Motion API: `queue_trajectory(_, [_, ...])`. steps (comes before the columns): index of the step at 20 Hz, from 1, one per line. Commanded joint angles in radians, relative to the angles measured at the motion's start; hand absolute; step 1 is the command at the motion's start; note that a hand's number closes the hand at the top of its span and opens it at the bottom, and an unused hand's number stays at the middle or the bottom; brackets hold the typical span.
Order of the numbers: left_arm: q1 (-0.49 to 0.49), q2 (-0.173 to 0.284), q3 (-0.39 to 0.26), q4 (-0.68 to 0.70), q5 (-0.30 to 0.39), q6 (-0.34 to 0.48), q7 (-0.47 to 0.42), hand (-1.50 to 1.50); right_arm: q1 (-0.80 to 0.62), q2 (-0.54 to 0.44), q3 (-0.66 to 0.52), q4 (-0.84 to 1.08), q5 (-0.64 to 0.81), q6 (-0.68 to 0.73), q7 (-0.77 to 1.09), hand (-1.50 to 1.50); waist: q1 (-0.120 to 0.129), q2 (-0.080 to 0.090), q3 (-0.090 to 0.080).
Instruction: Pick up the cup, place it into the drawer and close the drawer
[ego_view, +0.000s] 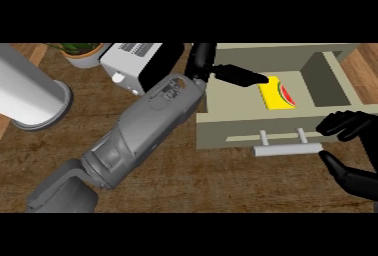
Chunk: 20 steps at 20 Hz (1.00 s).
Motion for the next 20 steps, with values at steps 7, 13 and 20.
queue_trajectory(7, [0.041, 0.098, 0.089, -0.148, 0.015, -0.042, 0.084, -1.50, 0.125, -0.097, 0.048, -0.072, 0.242, 0.076, -0.059, 1.50, 0.056, -0.015, 0.000])
queue_trajectory(13, [0.183, 0.190, 0.092, -0.348, -0.014, -0.012, 0.157, -1.50, 0.040, -0.045, 0.146, -0.057, 0.410, -0.028, 0.040, 1.50, 0.078, -0.016, -0.001])
queue_trajectory(20, [0.353, 0.337, 0.138, -0.614, -0.005, -0.035, 0.242, -1.50, 0.007, -0.007, 0.243, 0.027, 0.624, -0.120, -0.006, 1.50, 0.080, -0.017, -0.001])
